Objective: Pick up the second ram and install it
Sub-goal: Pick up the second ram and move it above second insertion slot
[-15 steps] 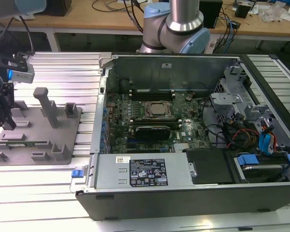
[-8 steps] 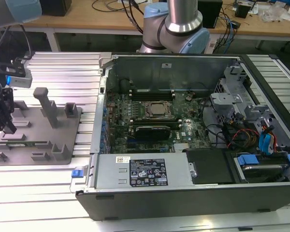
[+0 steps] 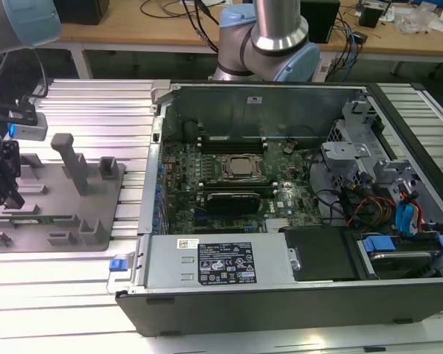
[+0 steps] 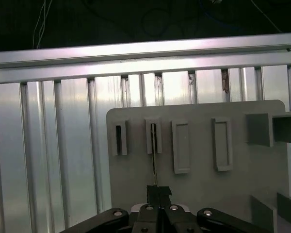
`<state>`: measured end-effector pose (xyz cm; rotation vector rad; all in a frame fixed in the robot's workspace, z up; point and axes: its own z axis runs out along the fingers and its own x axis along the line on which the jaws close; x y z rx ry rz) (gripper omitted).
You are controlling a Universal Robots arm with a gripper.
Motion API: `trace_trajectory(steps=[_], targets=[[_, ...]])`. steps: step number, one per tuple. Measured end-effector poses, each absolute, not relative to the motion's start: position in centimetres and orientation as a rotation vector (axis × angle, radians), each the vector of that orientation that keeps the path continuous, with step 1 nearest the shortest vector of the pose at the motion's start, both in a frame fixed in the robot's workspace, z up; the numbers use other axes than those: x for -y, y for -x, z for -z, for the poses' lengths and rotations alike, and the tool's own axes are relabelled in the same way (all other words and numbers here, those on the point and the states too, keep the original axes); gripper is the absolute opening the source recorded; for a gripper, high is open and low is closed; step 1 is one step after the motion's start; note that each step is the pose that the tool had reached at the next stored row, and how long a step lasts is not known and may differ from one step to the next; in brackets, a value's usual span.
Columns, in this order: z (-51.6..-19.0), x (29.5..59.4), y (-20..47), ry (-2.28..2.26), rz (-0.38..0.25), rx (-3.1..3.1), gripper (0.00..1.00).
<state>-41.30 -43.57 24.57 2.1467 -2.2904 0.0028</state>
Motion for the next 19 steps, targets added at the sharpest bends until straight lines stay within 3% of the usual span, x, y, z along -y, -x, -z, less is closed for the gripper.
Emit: trace_trajectory(steps=[19], targets=[[-23.1, 43.7, 41.6, -2.178, -0.003, 2.261, 0.08]])
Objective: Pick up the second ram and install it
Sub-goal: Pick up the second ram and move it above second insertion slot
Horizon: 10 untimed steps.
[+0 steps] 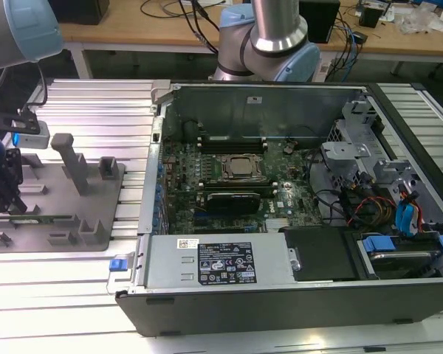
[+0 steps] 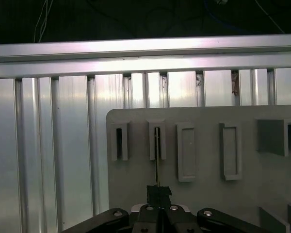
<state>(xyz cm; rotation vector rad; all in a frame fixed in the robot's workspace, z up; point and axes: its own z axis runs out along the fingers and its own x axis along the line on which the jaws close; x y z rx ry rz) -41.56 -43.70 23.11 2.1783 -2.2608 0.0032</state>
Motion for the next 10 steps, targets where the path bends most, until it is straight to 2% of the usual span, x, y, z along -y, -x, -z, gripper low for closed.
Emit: trace_trajectory(steps=[1, 4, 10], targets=[[-23.11, 43.7, 41.55, -2.178, -0.003, 2.261, 0.08], [-23.11, 43.7, 41.55, -2.178, -0.003, 2.261, 0.28], [-22.32, 43.69, 41.76, -2.207, -0.004, 2.233, 0.28]])
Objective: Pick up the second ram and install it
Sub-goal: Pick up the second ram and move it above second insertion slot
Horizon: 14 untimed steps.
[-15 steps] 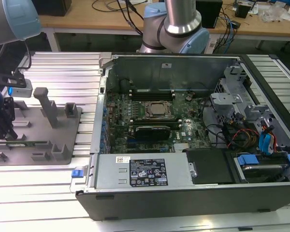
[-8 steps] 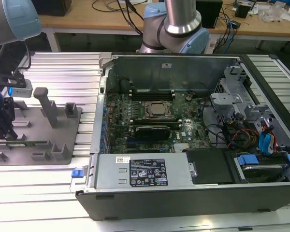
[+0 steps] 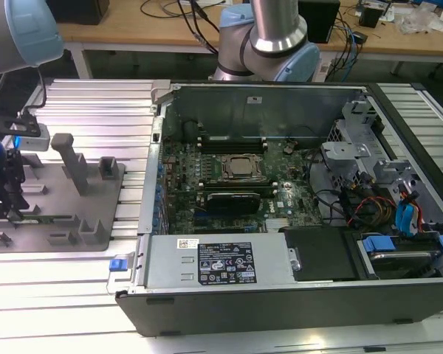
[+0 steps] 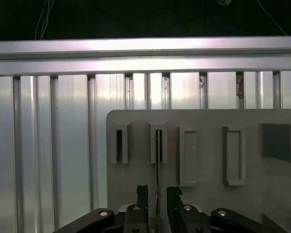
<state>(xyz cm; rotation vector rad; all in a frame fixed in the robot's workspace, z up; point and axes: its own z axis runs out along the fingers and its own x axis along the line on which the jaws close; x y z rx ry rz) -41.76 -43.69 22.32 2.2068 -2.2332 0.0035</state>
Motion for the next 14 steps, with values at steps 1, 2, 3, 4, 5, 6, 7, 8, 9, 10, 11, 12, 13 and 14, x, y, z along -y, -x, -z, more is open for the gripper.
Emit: trace_trajectory(steps=[1, 2, 3, 4, 5, 6, 7, 8, 9, 10, 11, 12, 13, 14], targets=[[-22.2, 43.7, 41.8, -2.216, -0.004, 2.223, 0.28], [-22.1, 43.7, 41.8, -2.223, -0.006, 2.216, 0.28], [-21.9, 43.6, 41.8, -2.235, -0.008, 2.201, 0.28], [-21.8, 43.6, 41.8, -2.252, -0.013, 2.179, 0.28], [-21.6, 43.5, 41.8, -2.264, -0.014, 2.165, 0.28], [-21.3, 43.5, 41.8, -2.274, -0.015, 2.155, 0.28], [-21.1, 43.4, 41.9, -2.283, -0.015, 2.144, 0.28], [-20.9, 43.4, 41.9, -2.291, -0.015, 2.136, 0.28], [-20.8, 43.4, 41.9, -2.296, -0.016, 2.131, 0.28], [-20.7, 43.4, 41.9, -2.299, -0.016, 2.128, 0.28], [-20.7, 43.3, 41.9, -2.3, -0.014, 2.128, 0.28], [-20.7, 43.3, 41.9, -2.301, -0.014, 2.129, 0.28], [-20.7, 43.3, 41.9, -2.3, -0.014, 2.129, 0.28], [-20.7, 43.3, 41.9, -2.3, -0.014, 2.129, 0.28]])
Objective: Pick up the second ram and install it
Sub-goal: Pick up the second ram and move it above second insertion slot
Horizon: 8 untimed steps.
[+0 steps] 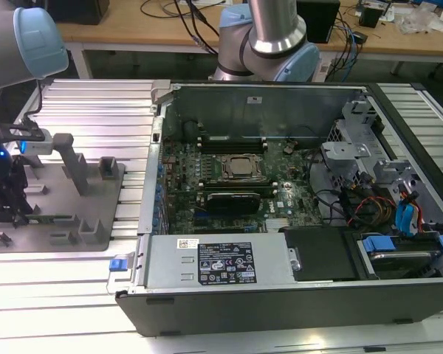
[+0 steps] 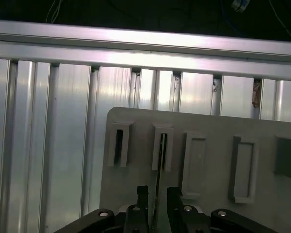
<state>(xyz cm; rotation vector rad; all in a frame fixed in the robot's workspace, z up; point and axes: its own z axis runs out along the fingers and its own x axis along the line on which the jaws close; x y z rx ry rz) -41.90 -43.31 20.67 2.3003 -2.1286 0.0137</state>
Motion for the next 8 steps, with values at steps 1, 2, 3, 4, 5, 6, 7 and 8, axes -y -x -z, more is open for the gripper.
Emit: trace_trajectory(steps=[1, 2, 3, 4, 5, 6, 7, 8], targets=[[-20.66, 43.31, 41.89, -2.3, -0.014, 2.129, 0.28], [-20.67, 43.31, 41.89, -2.3, -0.014, 2.129, 0.28], [-20.66, 43.31, 41.89, -2.3, -0.014, 2.129, 0.28], [-20.67, 43.31, 41.89, -2.3, -0.014, 2.129, 0.26], [-20.67, 43.3, 41.9, -2.3, -0.014, 2.129, 0.26], [-20.67, 43.3, 41.89, -2.3, -0.014, 2.129, 0.19], [-20.67, 43.3, 41.89, -2.3, -0.014, 2.129, 0.19], [-20.67, 43.3, 41.89, -2.289, -0.014, 2.141, 0.19]])
